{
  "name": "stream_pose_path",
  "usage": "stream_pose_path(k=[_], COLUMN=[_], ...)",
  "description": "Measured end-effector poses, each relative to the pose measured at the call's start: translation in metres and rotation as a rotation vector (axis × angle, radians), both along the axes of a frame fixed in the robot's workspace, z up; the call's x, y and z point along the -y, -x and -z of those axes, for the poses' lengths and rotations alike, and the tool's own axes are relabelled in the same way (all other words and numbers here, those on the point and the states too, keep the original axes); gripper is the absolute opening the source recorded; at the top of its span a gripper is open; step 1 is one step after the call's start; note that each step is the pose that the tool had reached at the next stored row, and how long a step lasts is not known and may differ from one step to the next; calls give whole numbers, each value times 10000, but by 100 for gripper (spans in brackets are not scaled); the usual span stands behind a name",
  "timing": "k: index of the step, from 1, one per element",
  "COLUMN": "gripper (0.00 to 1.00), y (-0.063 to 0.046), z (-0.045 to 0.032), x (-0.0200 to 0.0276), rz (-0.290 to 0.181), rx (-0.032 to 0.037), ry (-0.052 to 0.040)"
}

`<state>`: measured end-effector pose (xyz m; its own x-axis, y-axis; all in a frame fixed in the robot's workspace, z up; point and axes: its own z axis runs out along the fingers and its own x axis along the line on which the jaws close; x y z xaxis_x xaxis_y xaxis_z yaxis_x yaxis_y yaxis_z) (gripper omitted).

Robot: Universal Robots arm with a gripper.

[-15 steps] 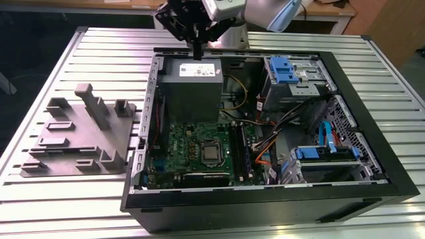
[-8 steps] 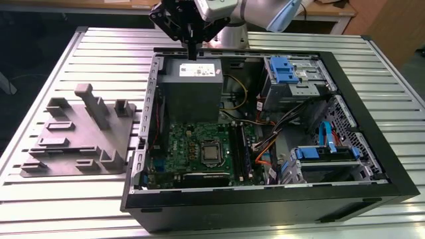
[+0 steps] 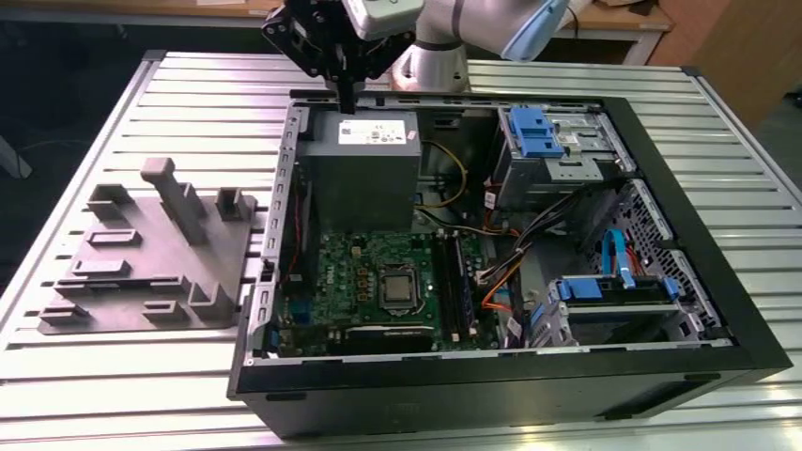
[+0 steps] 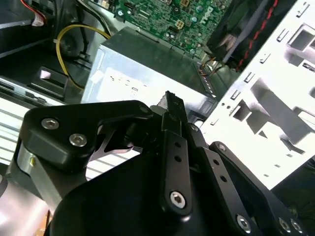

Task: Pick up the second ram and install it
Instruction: 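Reach for the second ram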

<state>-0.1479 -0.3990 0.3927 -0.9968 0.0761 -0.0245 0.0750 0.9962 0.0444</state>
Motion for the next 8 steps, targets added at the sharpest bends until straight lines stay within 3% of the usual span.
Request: stream_pose_path(k=[8], gripper=[10], y=[171], z=[4], x=[1], rz=[0], rx=[0], ry=[0])
